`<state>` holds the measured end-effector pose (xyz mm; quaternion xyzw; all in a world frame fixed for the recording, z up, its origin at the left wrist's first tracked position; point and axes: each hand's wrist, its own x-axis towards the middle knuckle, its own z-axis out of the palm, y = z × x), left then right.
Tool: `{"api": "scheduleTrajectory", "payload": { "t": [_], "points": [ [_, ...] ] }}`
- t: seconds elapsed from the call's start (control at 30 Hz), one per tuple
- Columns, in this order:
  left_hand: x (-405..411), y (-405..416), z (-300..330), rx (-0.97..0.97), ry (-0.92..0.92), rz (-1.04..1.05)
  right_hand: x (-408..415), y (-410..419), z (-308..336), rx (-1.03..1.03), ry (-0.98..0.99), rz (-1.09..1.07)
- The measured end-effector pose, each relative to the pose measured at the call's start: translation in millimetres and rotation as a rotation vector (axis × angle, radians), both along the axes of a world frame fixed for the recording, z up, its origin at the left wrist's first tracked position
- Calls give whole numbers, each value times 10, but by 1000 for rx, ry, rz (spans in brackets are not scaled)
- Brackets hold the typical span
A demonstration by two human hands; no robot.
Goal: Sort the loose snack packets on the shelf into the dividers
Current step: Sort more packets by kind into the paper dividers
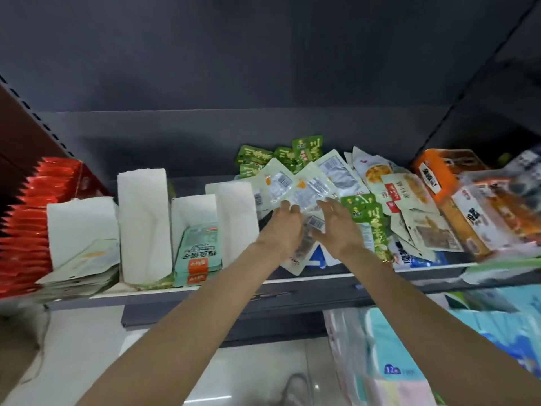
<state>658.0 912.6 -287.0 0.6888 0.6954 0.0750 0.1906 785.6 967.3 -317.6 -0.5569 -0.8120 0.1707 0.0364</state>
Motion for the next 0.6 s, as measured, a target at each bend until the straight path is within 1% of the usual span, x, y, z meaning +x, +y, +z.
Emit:
{"api": "scheduleTrajectory", "payload": {
  "t": [0.17, 0.27, 0.37, 0.47, 0.53, 0.6],
  "points": [
    [122, 504, -412, -195, 299, 122, 92, 460, -137, 4, -191, 190],
    [154, 612, -494, -277, 348, 169, 107, 603, -225, -54, -238, 246],
    [180, 623, -488, -259, 427, 70, 107, 682, -278, -91, -264, 276],
    [200, 581, -396, -224, 520, -58, 113, 698, -297, -103, -227, 275],
    [204, 574, -289, -193, 555, -82, 128, 691, -292, -85, -186, 266],
    [213, 546, -162, -110, 568, -63, 153, 675, -265, -31, -108, 274]
  ]
}}
